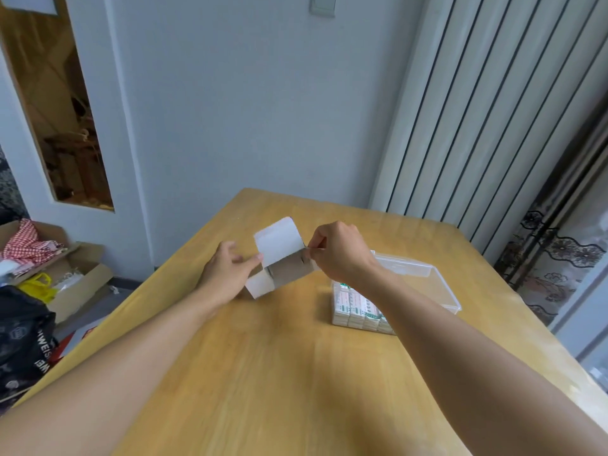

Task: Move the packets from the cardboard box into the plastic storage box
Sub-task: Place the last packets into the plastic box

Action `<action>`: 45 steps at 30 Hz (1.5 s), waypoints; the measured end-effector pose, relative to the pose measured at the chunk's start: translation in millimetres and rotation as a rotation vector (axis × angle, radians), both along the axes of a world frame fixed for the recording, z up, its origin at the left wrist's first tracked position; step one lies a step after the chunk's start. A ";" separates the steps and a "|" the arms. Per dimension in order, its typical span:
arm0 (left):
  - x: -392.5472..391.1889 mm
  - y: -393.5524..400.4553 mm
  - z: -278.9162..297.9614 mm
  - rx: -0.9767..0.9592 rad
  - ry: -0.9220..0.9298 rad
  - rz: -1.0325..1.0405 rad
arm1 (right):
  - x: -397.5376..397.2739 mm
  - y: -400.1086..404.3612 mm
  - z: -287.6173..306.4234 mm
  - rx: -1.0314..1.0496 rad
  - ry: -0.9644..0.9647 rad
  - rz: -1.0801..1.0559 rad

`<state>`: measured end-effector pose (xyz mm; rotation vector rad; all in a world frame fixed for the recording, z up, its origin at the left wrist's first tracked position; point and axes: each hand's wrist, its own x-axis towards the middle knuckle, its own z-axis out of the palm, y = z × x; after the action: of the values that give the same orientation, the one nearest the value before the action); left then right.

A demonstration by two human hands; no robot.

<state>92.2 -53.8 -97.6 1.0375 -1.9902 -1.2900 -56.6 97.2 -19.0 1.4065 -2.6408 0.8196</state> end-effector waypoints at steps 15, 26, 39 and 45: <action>-0.2 19.3 -11.3 0.199 0.163 -0.178 | 9.3 18.0 -9.4 0.413 0.263 0.133; 6.1 13.2 -1.6 0.196 0.033 -0.338 | -2.2 4.7 7.9 0.311 -0.026 0.086; 16.0 3.3 12.6 0.201 0.149 -0.468 | 5.8 6.4 26.9 0.144 -0.145 0.201; 9.1 4.1 18.5 0.274 0.286 -0.378 | -0.6 -2.0 25.1 -0.030 -0.250 0.196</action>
<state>101.3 -49.7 -79.1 0.5579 -1.8764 -1.8392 -57.2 95.2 6.1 1.6769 -2.6796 1.1188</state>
